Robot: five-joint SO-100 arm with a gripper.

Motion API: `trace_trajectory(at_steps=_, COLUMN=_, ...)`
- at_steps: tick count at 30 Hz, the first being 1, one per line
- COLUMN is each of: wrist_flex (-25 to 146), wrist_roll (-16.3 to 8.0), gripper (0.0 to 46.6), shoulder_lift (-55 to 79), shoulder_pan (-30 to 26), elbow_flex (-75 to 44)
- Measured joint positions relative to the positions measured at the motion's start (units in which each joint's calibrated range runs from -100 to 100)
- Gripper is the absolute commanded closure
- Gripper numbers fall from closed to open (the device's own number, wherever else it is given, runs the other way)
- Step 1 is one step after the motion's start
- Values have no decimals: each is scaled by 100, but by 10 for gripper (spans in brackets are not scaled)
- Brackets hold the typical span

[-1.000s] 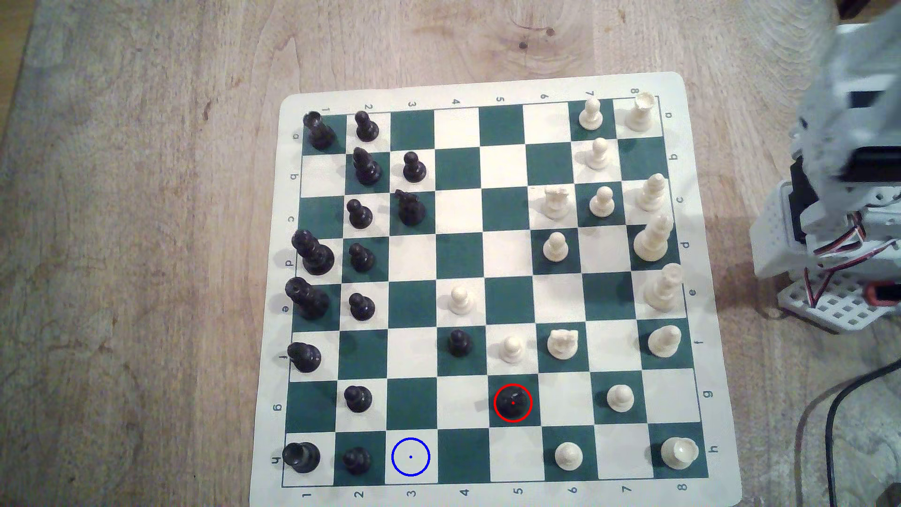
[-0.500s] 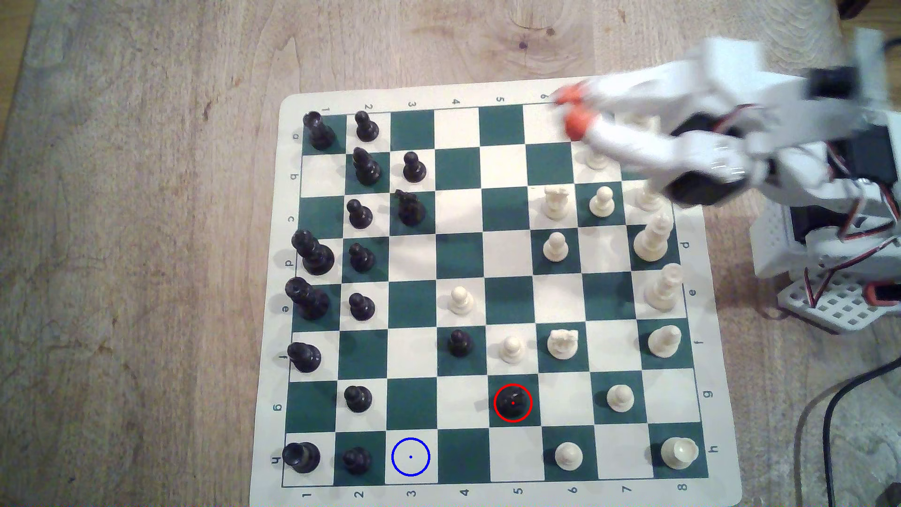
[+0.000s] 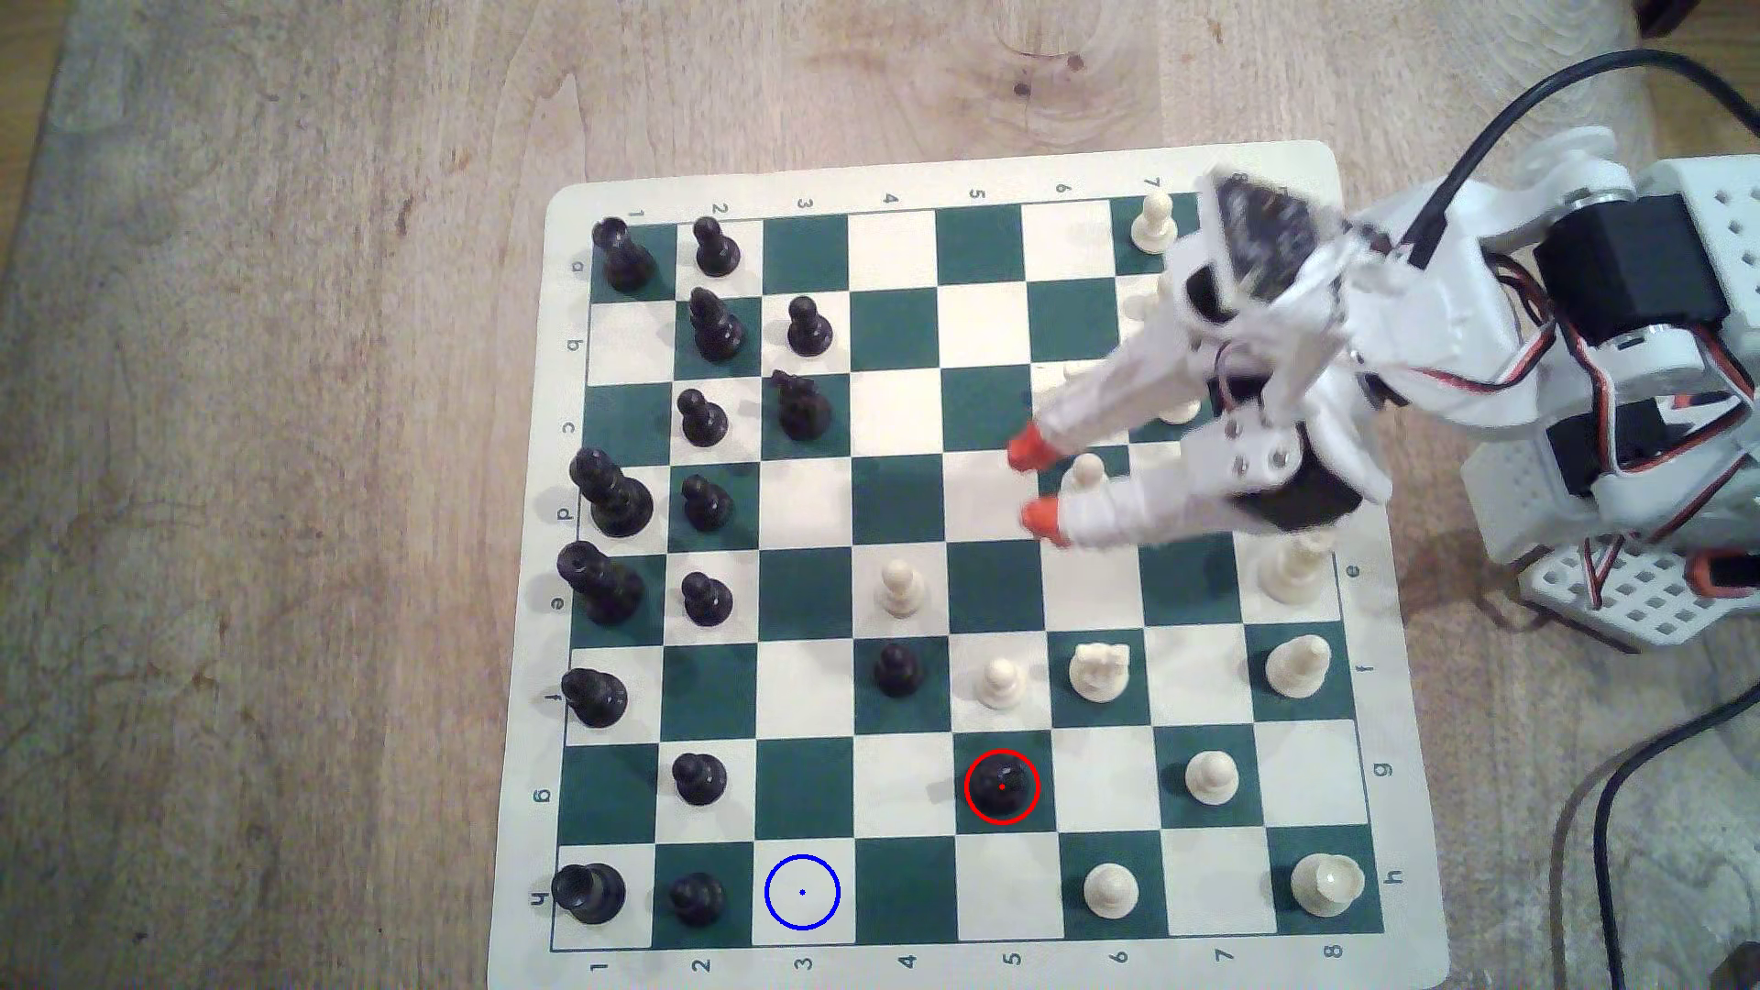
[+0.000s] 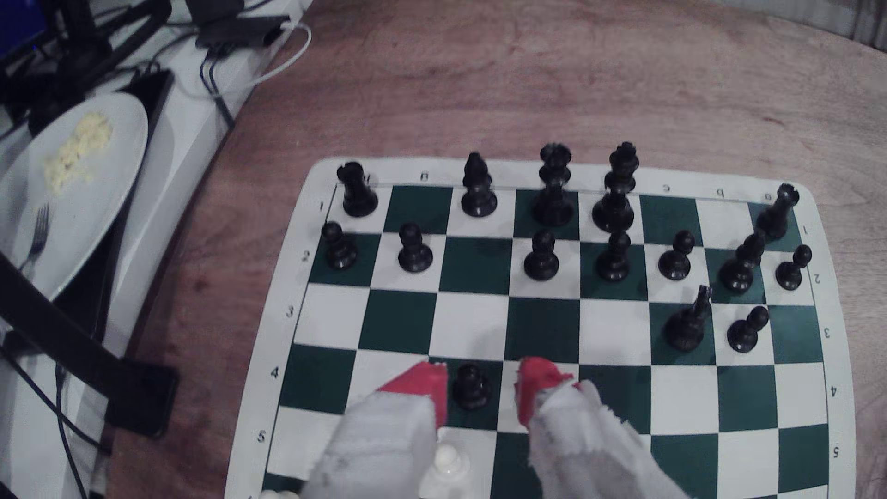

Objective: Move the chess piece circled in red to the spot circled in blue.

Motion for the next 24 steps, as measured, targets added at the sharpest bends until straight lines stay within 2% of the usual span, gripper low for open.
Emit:
trace_trajectory(at_steps=1, wrist_flex=367, wrist_roll=78, gripper=361, shoulder_lift=302, shoulder_pan=-22, elbow_flex=-470)
trace_trajectory(at_steps=4, wrist_flex=693, wrist_roll=200, gripper=358, shoulder_lift=511, shoulder_pan=-111, elbow_flex=-877)
trace_trajectory(at_steps=10, wrist_flex=1076, wrist_roll=278, gripper=342, shoulder_lift=1047, shoulder_pan=-465, elbow_flex=-994)
trace_trajectory(at_steps=15, wrist_flex=845, wrist_roll=73, gripper=331, shoulder_lift=1693, shoulder_pan=-782, elbow_flex=-985)
trace_trajectory(at_steps=24, wrist_flex=271, wrist_roll=-156, gripper=332, shoulder_lift=2304, shoulder_pan=-1018, elbow_flex=-786)
